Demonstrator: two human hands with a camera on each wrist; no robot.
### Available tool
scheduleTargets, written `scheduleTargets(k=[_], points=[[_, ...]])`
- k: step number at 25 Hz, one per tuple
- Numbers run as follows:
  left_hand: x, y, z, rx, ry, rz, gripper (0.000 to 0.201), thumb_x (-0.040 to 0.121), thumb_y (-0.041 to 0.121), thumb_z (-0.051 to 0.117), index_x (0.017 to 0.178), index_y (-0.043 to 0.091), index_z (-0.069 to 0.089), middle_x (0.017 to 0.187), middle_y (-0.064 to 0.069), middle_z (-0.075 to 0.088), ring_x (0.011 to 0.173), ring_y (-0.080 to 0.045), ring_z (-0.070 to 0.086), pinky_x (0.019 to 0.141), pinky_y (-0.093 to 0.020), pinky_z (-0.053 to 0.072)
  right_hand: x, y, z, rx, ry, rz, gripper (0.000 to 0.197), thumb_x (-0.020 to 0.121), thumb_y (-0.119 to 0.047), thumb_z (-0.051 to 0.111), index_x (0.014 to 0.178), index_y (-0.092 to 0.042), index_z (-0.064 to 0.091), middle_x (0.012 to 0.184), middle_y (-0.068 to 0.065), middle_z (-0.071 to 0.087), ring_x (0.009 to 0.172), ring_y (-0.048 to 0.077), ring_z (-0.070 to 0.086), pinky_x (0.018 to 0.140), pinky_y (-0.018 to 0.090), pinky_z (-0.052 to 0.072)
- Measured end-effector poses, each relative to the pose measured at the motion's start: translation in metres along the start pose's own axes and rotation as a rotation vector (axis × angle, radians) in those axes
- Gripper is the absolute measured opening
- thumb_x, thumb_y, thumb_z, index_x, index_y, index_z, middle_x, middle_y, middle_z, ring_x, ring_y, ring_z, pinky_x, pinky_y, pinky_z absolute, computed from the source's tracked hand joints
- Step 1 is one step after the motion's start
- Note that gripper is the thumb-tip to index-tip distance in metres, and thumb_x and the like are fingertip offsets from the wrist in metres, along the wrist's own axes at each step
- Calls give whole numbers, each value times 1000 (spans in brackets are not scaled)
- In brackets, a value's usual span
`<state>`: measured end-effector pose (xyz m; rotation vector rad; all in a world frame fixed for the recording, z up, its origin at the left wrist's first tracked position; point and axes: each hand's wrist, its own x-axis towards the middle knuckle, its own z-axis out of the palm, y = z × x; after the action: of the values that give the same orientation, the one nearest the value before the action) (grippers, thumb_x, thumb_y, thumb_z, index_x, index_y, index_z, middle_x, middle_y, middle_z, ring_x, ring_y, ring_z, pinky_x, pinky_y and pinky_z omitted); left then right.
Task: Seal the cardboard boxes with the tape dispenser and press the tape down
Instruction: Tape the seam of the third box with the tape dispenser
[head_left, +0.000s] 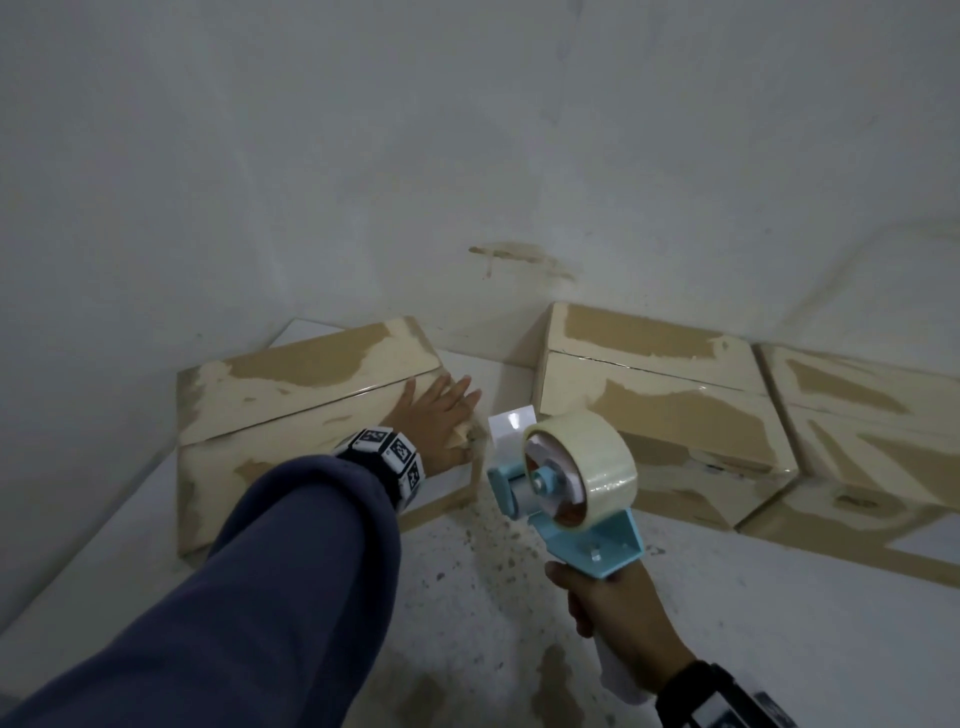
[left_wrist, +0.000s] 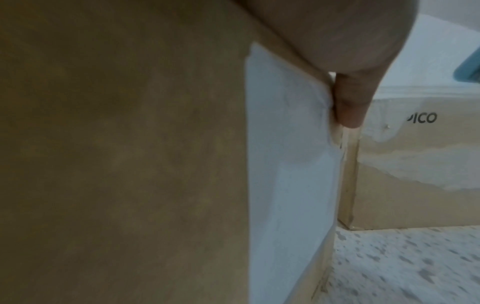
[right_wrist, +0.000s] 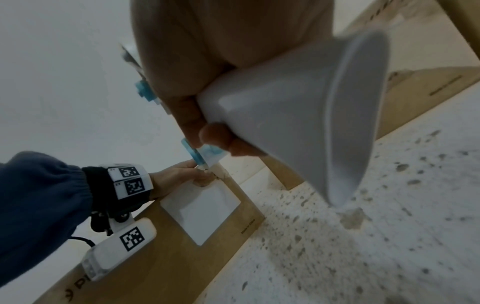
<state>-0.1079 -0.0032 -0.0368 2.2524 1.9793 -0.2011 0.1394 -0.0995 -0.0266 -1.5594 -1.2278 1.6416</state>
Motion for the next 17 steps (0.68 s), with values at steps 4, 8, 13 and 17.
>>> scheduleTargets(k=[4,8,13,17], points=[[0,1,-1,-49,-32,-25,81,86,63,32,150,24,1,160,3,-8,147,-19,-7,116,-55,-4,5,0,-1,-36,-18,20,10,80,-1,64,85,-1,56,52,7,48,36,14,41,40,23,36],[0,17,-3,-123,-7,-127,67,93,52,27,150,23,7,160,3,-6,147,-19,-6,117,-53,-3,12,0,3,-57,-27,16,8,79,-1,64,83,-2,56,50,7,48,35,13,40,40,23,35],[2,24,2,-136,66,-159,68,93,46,37,150,21,10,160,1,-2,147,-22,-3,118,-49,2,32,4,14,-75,-9,66,13,77,0,61,72,-7,51,42,3,43,33,15,36,39,23,33],[4,24,3,-82,68,-151,64,96,36,36,150,17,8,160,-2,-2,147,-25,-1,118,-47,7,48,3,23,-69,-24,119,25,78,1,58,64,-11,42,39,0,37,32,15,32,41,25,31]])
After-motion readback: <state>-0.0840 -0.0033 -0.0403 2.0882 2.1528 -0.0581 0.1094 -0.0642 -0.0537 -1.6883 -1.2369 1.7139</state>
